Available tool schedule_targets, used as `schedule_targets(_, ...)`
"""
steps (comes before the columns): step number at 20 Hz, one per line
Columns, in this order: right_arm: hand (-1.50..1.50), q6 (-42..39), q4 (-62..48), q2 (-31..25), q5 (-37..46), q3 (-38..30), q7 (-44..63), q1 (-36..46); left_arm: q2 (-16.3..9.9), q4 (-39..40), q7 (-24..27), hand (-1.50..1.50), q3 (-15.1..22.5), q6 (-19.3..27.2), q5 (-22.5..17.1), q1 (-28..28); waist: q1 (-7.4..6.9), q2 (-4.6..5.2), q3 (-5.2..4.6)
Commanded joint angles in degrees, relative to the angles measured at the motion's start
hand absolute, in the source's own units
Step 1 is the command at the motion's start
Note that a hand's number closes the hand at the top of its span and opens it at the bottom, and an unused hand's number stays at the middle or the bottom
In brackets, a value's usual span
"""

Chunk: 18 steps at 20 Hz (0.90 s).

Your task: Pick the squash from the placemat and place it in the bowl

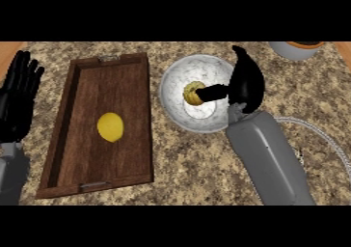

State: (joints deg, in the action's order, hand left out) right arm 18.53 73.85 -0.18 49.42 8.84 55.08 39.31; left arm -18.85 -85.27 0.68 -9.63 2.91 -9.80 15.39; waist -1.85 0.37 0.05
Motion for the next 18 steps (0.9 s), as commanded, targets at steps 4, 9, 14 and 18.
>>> schedule_targets(4, -1.50, 17.98, -0.88, -1.61, 4.25, -4.64, -6.65, -0.95, -1.26, 1.13, -0.81, 0.00, -1.82, -0.11, -0.60, 1.79, 1.58, -0.15, -0.01)
schedule_targets(9, -1.50, 22.07, 10.74, 0.15, 10.80, -3.62, -0.87, -10.53, 0.97, 0.21, 1.01, 0.00, -0.65, 0.83, 0.87, -1.83, 2.84, -0.69, -0.06)
schedule_targets(14, -1.50, 19.69, 25.07, -4.25, 2.45, -8.13, -5.60, -21.55, -0.64, 4.53, 5.07, 0.00, -3.73, -1.58, -0.28, -3.05, 3.10, -0.54, -0.06)
schedule_targets(18, -1.50, 19.70, 37.82, -7.65, -5.50, -8.84, -11.26, -35.02, -0.08, -3.55, -1.93, 0.00, -2.01, 1.06, 0.23, -2.95, 3.16, -0.79, 0.05)
